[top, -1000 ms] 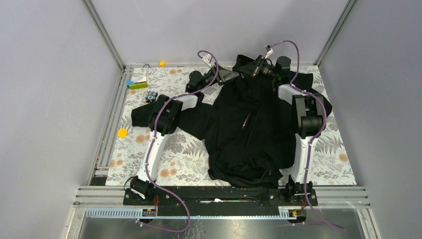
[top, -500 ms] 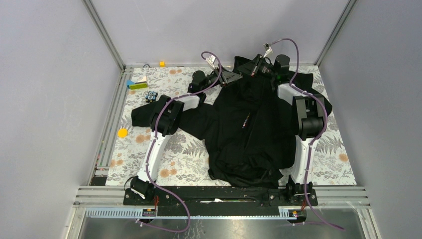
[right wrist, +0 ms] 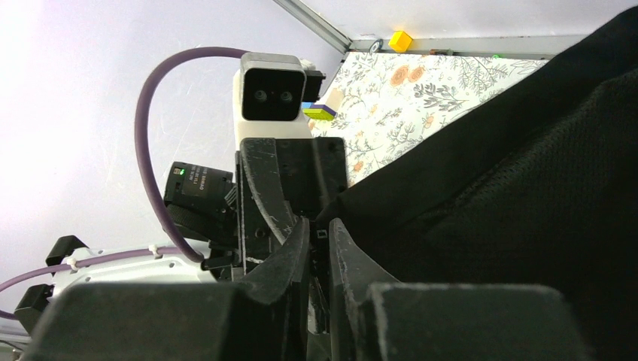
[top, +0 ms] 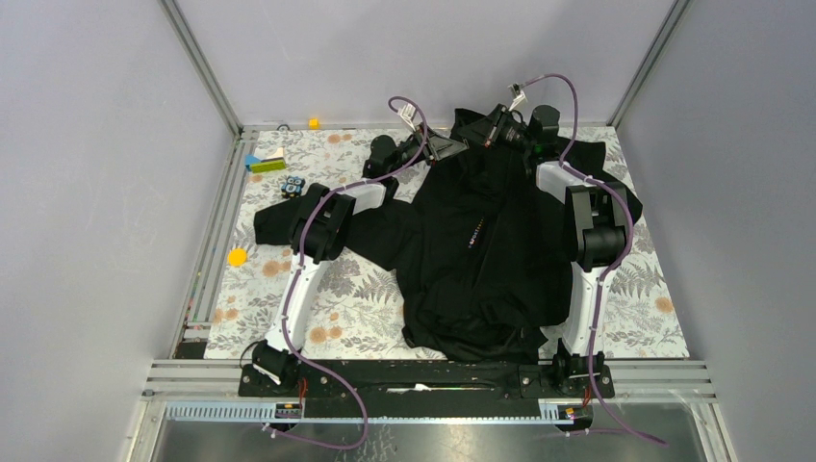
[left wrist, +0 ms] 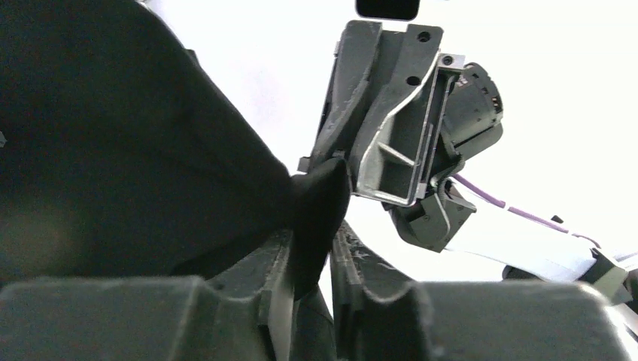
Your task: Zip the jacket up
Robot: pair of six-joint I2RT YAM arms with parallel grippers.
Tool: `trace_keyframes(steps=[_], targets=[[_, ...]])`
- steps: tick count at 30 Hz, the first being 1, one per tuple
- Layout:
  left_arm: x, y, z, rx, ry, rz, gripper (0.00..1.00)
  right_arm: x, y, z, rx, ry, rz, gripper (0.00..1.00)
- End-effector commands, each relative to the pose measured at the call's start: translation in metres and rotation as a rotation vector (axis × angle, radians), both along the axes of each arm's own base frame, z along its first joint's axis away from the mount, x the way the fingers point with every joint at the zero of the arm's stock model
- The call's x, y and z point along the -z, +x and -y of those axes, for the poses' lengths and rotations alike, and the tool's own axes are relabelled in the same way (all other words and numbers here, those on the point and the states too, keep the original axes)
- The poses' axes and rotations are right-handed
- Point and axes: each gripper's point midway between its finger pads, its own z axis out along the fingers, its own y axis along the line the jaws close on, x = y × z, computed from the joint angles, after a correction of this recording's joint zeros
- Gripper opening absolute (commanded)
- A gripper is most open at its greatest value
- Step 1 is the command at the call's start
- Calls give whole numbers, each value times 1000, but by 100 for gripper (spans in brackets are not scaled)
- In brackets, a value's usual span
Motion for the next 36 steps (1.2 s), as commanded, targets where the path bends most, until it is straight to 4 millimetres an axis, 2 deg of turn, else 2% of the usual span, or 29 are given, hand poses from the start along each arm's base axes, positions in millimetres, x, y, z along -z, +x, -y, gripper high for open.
trace_keyframes(steps=[1,4,10,14,16,23,27,31,36], targets=[[-28,0,-3,2,-39,104,14,-48,-16,-13,-63,22,112,0],[-27,2,-8,-4,-48,98,0,-52,-16,-12,-54,20,109,6],[-27,3,-14,-2,-70,98,0,-57,-17,-10,-44,17,113,9],[-29,2,-16,-2,-86,100,35,-55,-16,-11,-53,19,105,4],[-30,2,-19,-6,-99,100,42,-54,-16,-11,-56,19,105,1],[-31,4,-30,-25,-133,95,40,-56,-17,-12,-58,23,111,0],[-27,4,-23,-21,-107,90,34,-57,-18,-13,-69,39,108,0],[-25,3,-13,-7,-89,86,34,-57,-18,-13,-69,40,106,0],[-21,5,-11,-12,-81,72,35,-57,-18,-14,-76,44,107,0]])
